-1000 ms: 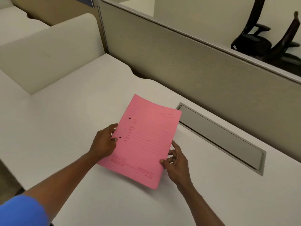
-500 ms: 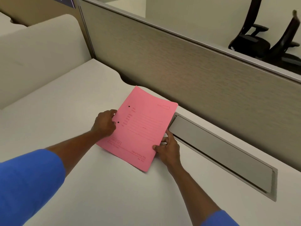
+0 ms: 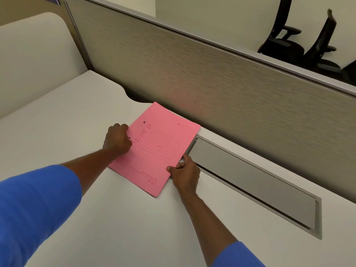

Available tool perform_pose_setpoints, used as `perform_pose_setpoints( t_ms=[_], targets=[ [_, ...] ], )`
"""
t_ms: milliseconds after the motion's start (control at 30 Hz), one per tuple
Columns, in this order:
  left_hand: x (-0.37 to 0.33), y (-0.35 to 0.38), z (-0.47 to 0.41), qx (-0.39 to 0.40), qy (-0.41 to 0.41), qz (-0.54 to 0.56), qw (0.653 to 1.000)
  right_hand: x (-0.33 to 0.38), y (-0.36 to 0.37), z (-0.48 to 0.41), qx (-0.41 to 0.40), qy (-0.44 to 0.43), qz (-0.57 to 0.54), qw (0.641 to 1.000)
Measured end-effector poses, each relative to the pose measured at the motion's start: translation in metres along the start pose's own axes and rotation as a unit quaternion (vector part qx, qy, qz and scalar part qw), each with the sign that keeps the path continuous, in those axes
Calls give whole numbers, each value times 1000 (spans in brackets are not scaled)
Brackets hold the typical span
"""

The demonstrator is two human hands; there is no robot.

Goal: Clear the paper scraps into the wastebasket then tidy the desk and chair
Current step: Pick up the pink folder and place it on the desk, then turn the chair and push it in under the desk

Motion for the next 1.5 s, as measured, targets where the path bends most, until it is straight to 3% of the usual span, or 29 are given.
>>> perform_pose_setpoints(
  t_ms=[267, 467, 767, 1100, 1500],
  targets=[
    [-7, 4, 0, 7, -1, -42, 999, 9, -5, 2, -42, -7, 28, 999],
    [-8, -8, 14, -45, 31, -46, 997, 12, -8, 12, -67, 0, 55, 996],
    [22, -66, 126, -77, 121, 25, 989, -17, -48, 79, -50, 28, 105, 993],
    [124, -93, 276, 35, 79, 32, 996, -41, -65, 233, 19, 22, 196, 980],
    [216, -117, 483, 156, 70, 46, 984, -73, -92, 435, 110, -80, 265, 955]
  ],
)
Point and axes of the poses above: each hand's wrist, its own z-axis away from the middle knuckle, its own y-axis out of the palm, x = y × z, the point moved 8 cm from there along -z, towards the middle knuckle, and after that the axes turned 6 degrees about -x, right-handed, at the moved point
